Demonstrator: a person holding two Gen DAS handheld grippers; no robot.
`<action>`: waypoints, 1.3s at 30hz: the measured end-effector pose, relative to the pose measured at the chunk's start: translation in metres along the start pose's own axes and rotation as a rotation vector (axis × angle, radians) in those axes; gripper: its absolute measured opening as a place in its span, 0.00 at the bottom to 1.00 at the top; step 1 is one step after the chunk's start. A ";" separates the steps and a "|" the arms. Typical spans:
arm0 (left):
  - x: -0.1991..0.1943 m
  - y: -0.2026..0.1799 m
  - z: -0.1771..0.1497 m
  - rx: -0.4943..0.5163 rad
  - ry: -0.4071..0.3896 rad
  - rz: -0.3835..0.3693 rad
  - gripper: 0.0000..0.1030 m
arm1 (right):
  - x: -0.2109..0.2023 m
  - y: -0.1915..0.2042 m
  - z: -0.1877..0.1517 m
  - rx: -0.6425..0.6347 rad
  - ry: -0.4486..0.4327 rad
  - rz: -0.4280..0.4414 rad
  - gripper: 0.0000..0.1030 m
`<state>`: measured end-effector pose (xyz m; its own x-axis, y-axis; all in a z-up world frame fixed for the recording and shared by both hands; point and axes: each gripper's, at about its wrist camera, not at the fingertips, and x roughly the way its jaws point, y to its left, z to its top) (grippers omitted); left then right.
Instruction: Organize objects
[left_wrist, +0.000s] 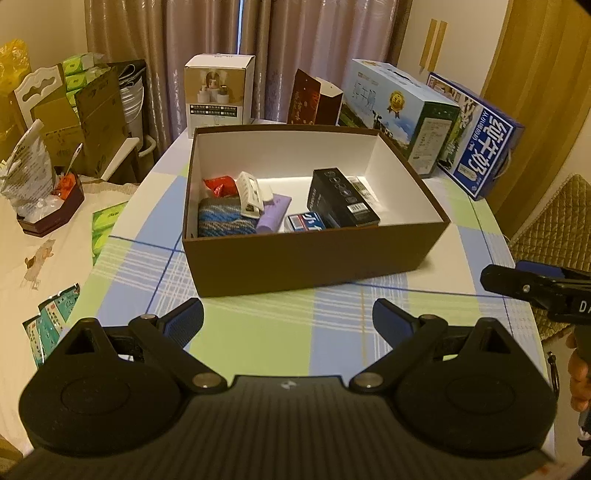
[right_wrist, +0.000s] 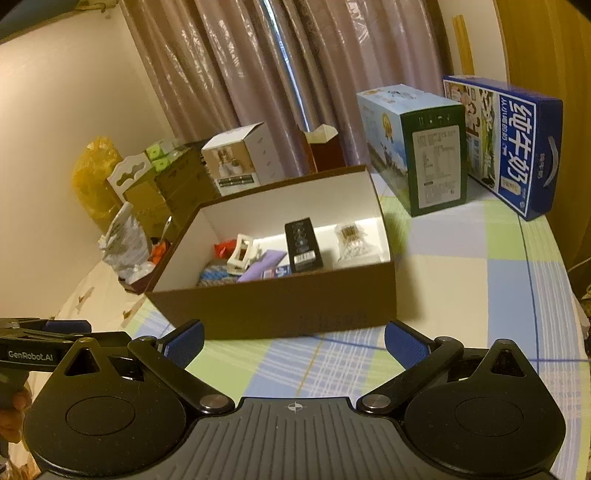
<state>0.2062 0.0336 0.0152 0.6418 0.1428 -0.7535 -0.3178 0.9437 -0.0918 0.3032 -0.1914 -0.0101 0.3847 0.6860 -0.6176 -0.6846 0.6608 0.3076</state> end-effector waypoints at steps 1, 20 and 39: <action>-0.003 -0.002 -0.003 0.000 0.000 0.000 0.94 | -0.002 0.001 -0.003 -0.002 0.004 0.000 0.98; -0.030 -0.021 -0.052 -0.021 0.037 -0.011 0.94 | -0.034 0.009 -0.044 -0.036 0.076 0.007 0.98; -0.038 -0.035 -0.078 -0.020 0.063 -0.010 0.94 | -0.042 0.006 -0.066 -0.078 0.131 -0.007 0.98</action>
<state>0.1380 -0.0279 -0.0038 0.5996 0.1137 -0.7922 -0.3259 0.9388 -0.1119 0.2420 -0.2368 -0.0303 0.3090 0.6321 -0.7106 -0.7303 0.6363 0.2484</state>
